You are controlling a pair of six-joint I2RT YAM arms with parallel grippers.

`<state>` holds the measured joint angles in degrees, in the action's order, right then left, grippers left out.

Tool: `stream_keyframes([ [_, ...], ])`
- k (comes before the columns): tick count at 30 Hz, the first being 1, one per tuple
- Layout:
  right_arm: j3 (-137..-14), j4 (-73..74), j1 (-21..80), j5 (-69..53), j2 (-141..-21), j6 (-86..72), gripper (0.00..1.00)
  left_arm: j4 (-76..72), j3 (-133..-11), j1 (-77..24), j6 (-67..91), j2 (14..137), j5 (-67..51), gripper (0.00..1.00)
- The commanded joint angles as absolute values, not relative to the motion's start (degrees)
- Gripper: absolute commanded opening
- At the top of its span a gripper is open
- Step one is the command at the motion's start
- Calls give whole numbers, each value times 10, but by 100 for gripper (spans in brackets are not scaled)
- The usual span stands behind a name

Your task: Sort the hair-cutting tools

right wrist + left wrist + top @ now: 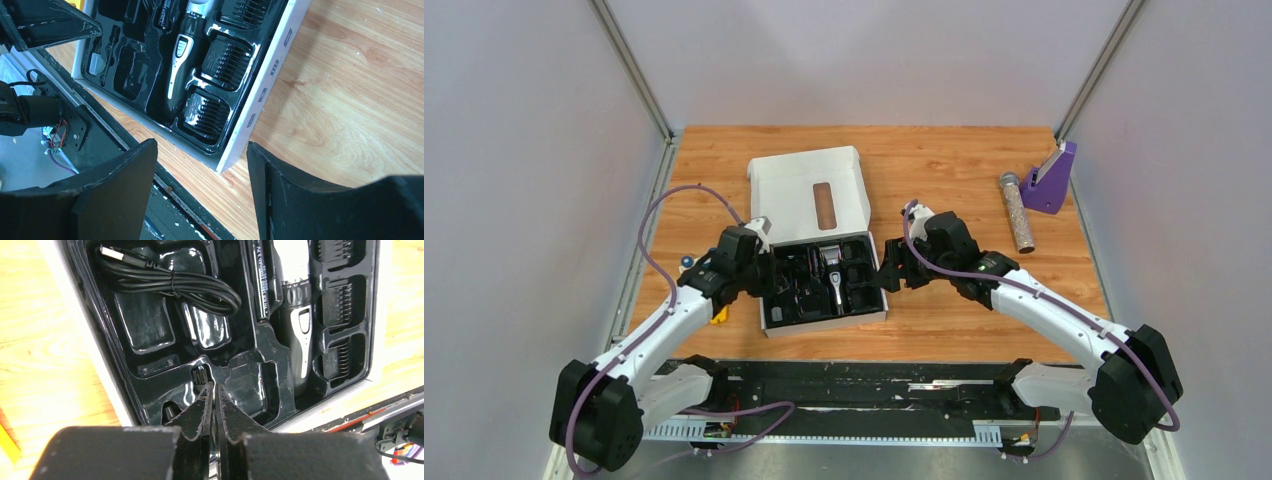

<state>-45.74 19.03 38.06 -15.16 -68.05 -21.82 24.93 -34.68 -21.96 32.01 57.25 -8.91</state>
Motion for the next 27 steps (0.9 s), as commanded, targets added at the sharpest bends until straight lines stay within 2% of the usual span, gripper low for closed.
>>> stream_keyframes([
  [1, -469, 172, 381, -155, -670, -209, 67, 251, -376, -222, 320, 596, -83, 8],
  [9, -466, 172, 381, -150, -669, -209, 67, 252, -379, -230, 320, 629, -87, 1],
  [27, -466, 172, 380, -152, -673, -209, 67, 294, -397, -265, 316, 676, -46, 0],
])
